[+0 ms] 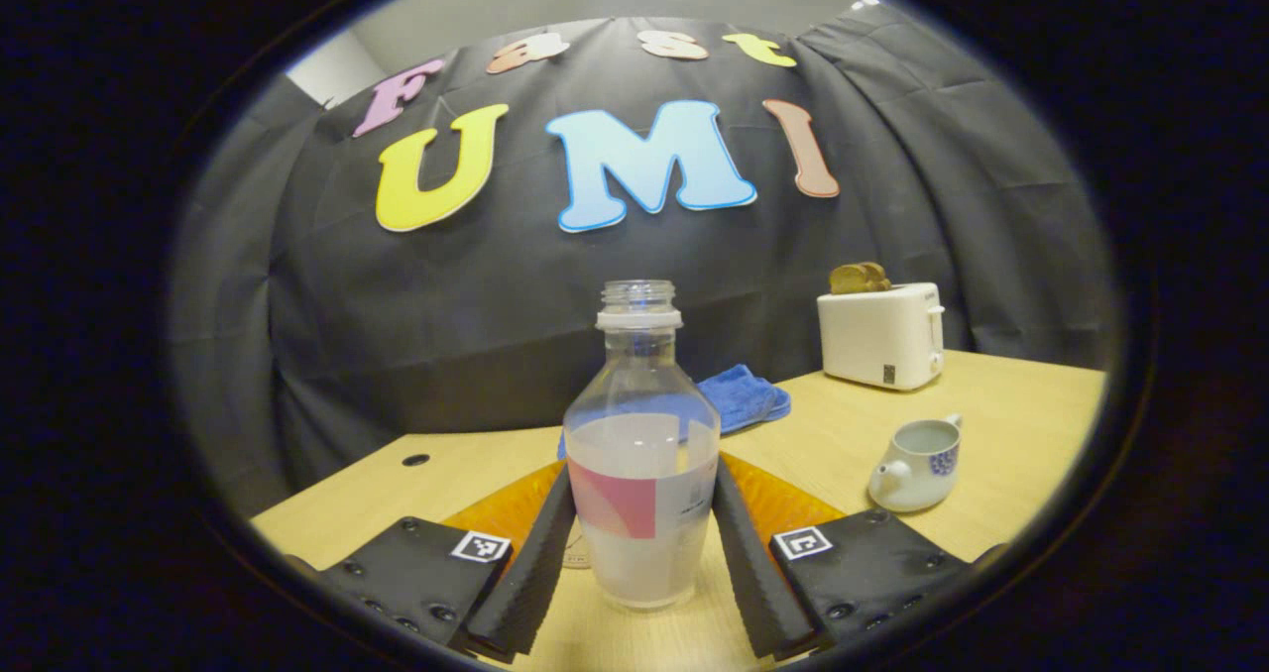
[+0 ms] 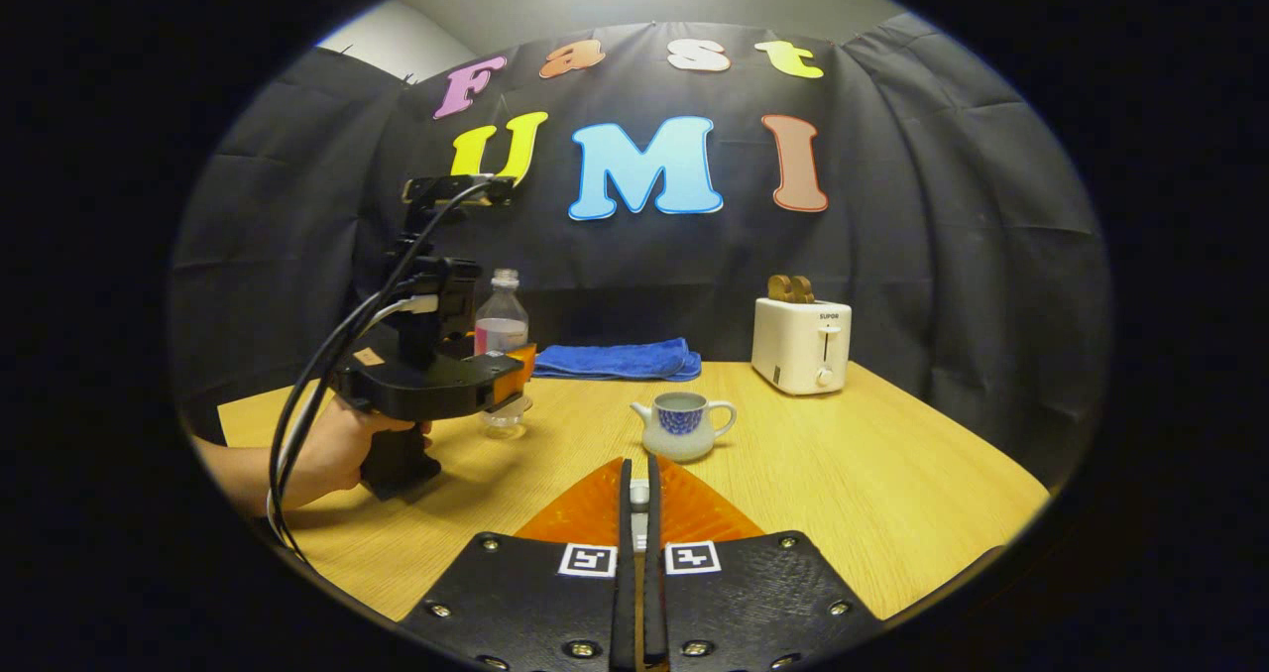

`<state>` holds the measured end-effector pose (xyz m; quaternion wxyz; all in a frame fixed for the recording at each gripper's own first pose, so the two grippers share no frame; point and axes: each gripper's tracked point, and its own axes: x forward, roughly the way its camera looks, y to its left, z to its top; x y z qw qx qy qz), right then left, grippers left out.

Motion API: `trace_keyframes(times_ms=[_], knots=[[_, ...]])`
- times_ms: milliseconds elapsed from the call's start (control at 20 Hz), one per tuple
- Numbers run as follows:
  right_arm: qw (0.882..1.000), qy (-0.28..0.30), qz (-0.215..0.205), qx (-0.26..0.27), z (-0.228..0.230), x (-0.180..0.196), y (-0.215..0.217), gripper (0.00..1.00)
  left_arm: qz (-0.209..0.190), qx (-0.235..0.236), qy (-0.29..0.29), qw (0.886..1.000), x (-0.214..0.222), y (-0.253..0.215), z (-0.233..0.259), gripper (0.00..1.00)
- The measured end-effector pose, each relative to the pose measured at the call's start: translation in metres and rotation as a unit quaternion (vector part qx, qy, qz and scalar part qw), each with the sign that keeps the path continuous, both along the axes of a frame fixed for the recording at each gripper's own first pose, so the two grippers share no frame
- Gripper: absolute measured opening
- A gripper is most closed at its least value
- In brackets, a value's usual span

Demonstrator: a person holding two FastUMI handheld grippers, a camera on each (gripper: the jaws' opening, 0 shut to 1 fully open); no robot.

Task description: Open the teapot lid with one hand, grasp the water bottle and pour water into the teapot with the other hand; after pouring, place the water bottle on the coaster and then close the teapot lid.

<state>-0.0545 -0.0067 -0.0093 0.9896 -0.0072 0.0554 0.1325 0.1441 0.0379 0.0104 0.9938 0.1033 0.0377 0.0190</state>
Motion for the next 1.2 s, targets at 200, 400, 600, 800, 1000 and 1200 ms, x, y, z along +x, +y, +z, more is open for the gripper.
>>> trace_keyframes(times_ms=[200,400,600,800,1000,1200], knots=[[1.0,0.008,0.008,0.001,-0.009,-0.018,-0.001,0.04,-0.026,0.074,0.026,0.997,0.003,-0.028,-0.011,0.87],[1.0,0.007,0.016,-0.007,-0.014,-0.026,-0.005,0.04,-0.032,0.15,0.045,0.987,0.008,-0.04,-0.019,0.87],[1.0,0.002,0.015,-0.002,-0.012,-0.029,-0.01,0.04,-0.035,0.235,0.054,0.97,0.013,-0.053,-0.02,0.87],[1.0,0.001,0.01,0.0,-0.012,-0.033,-0.016,0.04,-0.048,0.286,0.059,0.955,0.017,-0.066,-0.02,0.87],[1.0,0.005,0.007,0.0,-0.015,-0.037,-0.021,0.04,-0.055,0.328,0.065,0.941,0.018,-0.069,-0.021,0.87],[1.0,0.004,0.0,0.003,-0.013,-0.037,-0.028,0.04,-0.066,0.386,0.083,0.917,0.028,-0.074,-0.029,0.87]])
